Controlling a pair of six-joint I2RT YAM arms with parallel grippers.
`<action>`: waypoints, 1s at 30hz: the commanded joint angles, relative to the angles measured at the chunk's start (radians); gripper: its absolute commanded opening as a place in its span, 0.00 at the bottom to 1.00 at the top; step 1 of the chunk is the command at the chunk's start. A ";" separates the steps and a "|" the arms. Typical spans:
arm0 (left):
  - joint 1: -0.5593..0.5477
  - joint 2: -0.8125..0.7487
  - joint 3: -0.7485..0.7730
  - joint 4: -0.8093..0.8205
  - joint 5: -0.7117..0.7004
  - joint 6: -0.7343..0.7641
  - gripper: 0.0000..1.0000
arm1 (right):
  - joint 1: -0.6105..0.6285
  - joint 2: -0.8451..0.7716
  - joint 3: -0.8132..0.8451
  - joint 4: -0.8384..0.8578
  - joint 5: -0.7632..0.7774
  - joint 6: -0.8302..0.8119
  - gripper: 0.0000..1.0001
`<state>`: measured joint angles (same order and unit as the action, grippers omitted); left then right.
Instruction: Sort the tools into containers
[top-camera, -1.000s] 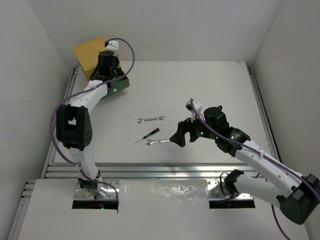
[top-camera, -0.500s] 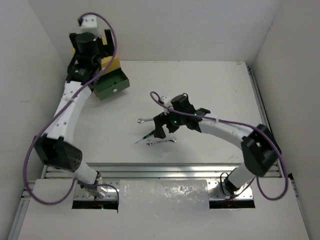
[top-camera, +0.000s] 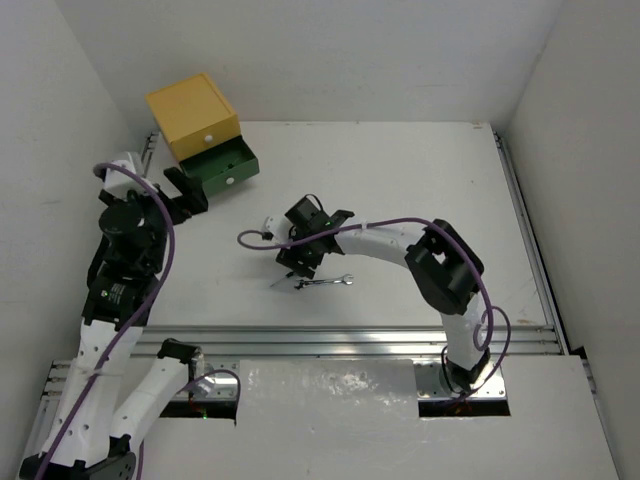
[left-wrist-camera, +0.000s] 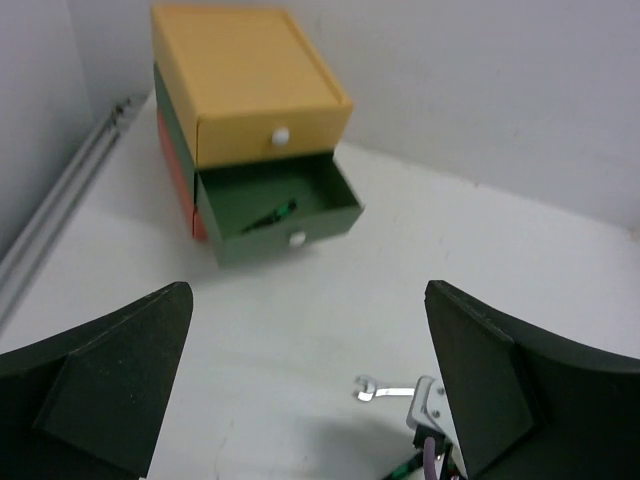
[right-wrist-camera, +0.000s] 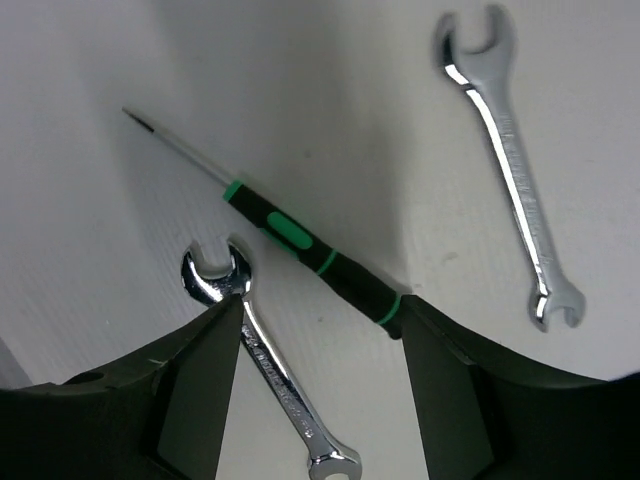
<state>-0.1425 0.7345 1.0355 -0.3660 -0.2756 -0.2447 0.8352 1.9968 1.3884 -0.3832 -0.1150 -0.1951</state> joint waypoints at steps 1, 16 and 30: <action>-0.003 -0.024 -0.092 0.015 0.042 -0.008 1.00 | 0.028 0.026 0.044 -0.034 0.015 -0.170 0.64; -0.002 -0.018 -0.170 0.024 0.174 -0.024 0.99 | 0.007 0.197 0.126 -0.082 -0.012 -0.179 0.38; -0.002 -0.171 -0.354 0.172 0.426 -0.307 0.99 | 0.002 -0.105 0.006 0.075 0.003 -0.060 0.00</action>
<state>-0.1425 0.6140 0.7422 -0.3157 0.0250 -0.4118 0.8455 2.0583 1.4078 -0.3805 -0.1093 -0.3092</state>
